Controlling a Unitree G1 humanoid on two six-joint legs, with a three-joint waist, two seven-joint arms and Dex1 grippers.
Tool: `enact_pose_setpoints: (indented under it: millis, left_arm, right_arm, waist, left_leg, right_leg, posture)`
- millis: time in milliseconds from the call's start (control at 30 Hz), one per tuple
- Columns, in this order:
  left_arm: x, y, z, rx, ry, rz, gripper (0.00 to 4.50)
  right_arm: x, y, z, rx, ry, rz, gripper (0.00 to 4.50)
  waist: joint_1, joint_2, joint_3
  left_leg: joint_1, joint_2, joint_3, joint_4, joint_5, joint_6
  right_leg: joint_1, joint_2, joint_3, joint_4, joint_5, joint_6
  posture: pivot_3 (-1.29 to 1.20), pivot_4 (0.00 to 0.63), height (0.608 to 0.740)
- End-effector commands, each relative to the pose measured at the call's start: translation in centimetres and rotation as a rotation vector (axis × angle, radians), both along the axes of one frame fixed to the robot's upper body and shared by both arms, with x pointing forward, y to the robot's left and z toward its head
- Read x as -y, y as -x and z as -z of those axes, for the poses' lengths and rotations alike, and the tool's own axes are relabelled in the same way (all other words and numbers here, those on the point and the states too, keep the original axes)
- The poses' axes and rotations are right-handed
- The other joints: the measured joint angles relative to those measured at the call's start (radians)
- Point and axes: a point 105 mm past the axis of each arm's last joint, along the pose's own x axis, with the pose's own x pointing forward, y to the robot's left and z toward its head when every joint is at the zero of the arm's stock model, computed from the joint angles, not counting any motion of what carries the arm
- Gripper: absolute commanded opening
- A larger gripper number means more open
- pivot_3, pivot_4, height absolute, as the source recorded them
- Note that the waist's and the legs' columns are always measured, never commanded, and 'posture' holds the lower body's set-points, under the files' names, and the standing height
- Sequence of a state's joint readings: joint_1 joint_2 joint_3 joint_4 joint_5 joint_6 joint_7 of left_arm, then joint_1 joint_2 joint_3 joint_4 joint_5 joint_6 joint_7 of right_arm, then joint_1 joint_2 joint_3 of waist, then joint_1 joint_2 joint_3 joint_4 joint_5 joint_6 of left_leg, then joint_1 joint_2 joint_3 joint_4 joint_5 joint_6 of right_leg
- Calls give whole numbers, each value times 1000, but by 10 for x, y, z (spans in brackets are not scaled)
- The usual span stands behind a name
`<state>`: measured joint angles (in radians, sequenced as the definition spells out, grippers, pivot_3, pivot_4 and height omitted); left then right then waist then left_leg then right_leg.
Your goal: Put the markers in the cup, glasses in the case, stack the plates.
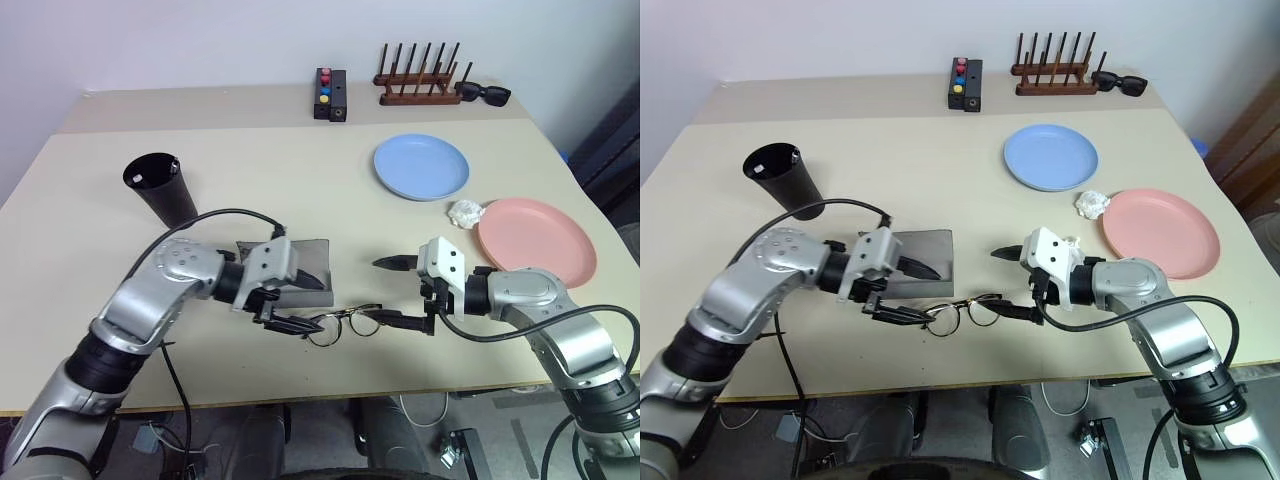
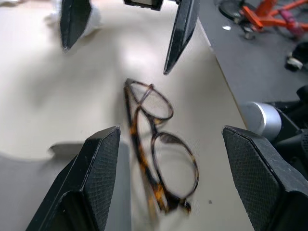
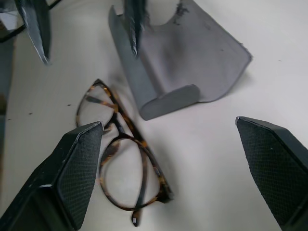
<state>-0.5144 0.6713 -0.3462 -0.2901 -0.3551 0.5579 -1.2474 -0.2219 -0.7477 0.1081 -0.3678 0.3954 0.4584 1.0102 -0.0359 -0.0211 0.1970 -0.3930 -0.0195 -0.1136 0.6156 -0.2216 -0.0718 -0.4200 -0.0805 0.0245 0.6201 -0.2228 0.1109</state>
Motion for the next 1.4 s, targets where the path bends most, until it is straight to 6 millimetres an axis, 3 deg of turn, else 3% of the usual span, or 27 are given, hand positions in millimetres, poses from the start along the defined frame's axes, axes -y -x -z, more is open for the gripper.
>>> enact_pose_setpoints:
  millis: [33,200,600,700,867,1200,1400]
  left_arm:
    - [10,-1,4,29,-42,57,3425]
    - [20,-6,21,23,-124,79,3425]
    - [37,-7,30,-41,-143,57,3425]
    - [37,-7,31,-56,-151,51,2550]
    - [37,-7,34,-68,-165,39,39]
    - [37,-8,34,-69,-175,29,39]
    - [32,-4,12,-108,-75,61,39]
  right_arm:
    - [2,3,-10,43,4,6,4500]
    - [6,8,-10,38,3,31,4500]
    - [12,18,-3,12,32,59,4500]
    - [11,18,-3,15,32,58,4500]
    - [11,16,-3,20,30,55,4500]
    - [11,15,-4,28,24,56,4500]
    - [23,10,-10,44,25,94,4500]
  waist:
    - [0,0,0]
    - [1,0,0]
    - [19,0,0]
    - [20,0,0]
    - [22,0,0]
    - [22,1,-1]
    - [22,1,-1]
  left_leg:
    - [0,0,0,0,0,0]
    - [0,0,0,0,0,0]
    - [0,0,0,1,0,0]
    - [1,0,0,1,0,0]
    - [0,0,0,1,0,0]
    - [2,0,0,1,0,1]
    - [2,0,0,2,0,1]
  right_leg:
    - [0,0,0,0,0,0]
    - [0,0,0,0,0,0]
    - [1,0,0,0,0,0]
    - [1,0,0,-1,0,0]
    - [1,0,0,-1,0,0]
    - [5,0,0,-2,-1,0]
    - [4,0,0,-2,-1,0]
  posture:
    - [0,150,740]
    - [0,150,740]
    - [0,150,740]
    - [0,150,740]
    - [0,150,740]
    - [0,150,740]
    - [0,150,740]
